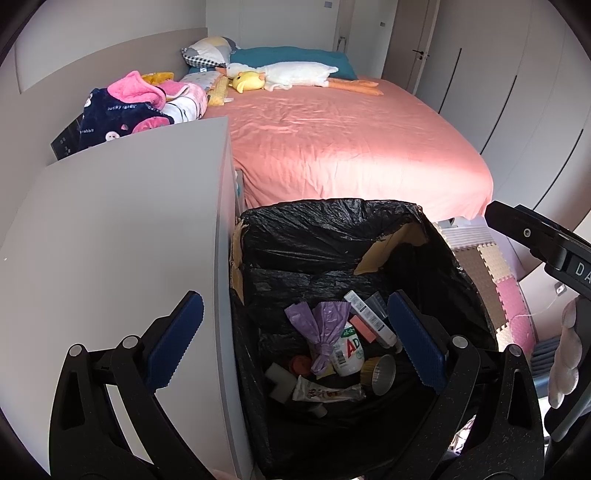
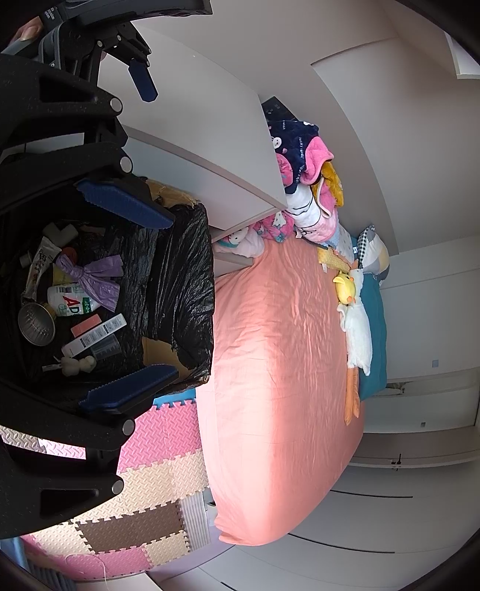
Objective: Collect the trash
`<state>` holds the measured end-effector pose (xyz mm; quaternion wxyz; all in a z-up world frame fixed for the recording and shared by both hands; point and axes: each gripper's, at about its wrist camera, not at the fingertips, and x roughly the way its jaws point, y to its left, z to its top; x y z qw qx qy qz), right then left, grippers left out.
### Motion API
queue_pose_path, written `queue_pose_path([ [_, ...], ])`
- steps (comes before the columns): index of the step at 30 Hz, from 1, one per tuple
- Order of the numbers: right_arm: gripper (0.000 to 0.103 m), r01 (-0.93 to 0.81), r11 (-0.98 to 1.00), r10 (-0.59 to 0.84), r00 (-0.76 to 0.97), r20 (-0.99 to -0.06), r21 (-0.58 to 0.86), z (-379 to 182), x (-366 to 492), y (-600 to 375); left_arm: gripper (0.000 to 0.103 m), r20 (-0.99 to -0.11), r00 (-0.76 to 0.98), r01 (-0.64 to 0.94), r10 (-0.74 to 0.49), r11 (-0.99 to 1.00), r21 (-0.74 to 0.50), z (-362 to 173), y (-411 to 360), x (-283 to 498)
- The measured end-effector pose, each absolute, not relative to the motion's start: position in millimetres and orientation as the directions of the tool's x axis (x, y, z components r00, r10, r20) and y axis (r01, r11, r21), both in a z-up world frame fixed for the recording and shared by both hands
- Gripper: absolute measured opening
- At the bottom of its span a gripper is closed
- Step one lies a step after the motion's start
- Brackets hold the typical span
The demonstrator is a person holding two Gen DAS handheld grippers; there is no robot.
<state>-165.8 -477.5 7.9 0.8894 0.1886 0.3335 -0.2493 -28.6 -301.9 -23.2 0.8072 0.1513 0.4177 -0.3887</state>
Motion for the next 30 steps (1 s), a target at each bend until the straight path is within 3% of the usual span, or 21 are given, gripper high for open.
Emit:
queue_pose_path([
  [30, 0.077, 0.569, 0.805, -0.32, 0.653, -0.687, 0.166, 7.5, -165.2, -476.7, 0.097, -0.789, 0.366, 0.753, -0.494, 0.655, -0.061, -23.6, -299.8, -28.6],
])
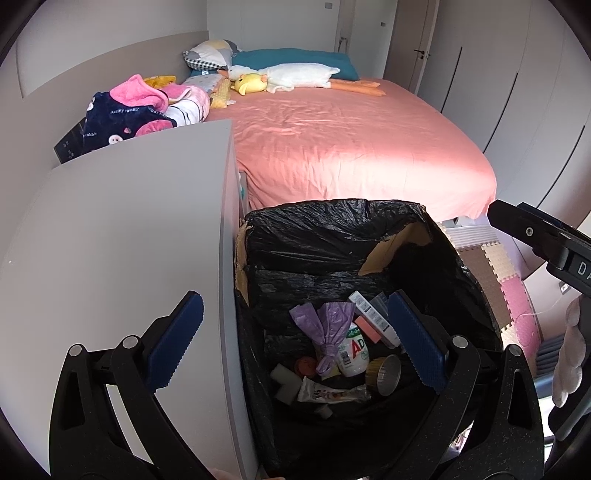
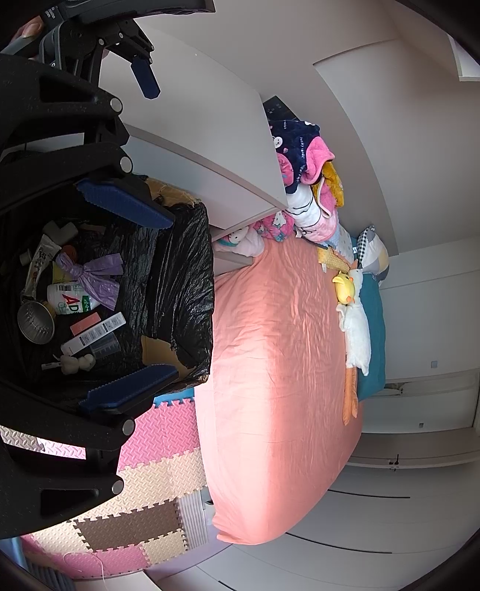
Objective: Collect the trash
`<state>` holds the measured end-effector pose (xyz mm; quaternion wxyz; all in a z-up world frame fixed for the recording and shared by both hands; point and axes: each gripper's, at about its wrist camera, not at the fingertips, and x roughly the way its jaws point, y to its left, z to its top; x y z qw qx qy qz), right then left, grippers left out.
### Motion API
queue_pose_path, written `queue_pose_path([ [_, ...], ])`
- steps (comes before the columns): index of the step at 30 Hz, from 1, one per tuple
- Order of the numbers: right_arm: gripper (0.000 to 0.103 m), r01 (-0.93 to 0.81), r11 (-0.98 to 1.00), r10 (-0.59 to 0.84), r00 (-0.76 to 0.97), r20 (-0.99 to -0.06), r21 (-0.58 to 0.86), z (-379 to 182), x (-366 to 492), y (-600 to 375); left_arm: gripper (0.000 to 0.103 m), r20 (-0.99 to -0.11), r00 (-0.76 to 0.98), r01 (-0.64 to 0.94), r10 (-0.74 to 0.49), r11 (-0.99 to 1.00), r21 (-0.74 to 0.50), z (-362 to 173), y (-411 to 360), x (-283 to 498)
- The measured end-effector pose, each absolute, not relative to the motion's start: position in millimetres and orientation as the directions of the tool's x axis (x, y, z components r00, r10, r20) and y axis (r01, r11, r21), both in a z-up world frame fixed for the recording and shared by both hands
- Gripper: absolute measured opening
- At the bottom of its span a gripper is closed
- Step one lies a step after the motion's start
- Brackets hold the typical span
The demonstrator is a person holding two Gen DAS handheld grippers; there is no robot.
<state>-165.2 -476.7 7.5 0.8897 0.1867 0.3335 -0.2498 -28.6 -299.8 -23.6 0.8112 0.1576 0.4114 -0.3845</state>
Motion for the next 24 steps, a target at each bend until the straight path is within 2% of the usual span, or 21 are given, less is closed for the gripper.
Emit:
queue_pose_path([
  [24, 0.077, 0.568, 0.806, -0.32, 0.652, -0.687, 0.164, 6.7, -165.6, -477.3, 0.097, -0.79, 0.409, 0.724, -0.456, 0.69, -0.023, -26.0, -299.1, -26.7],
])
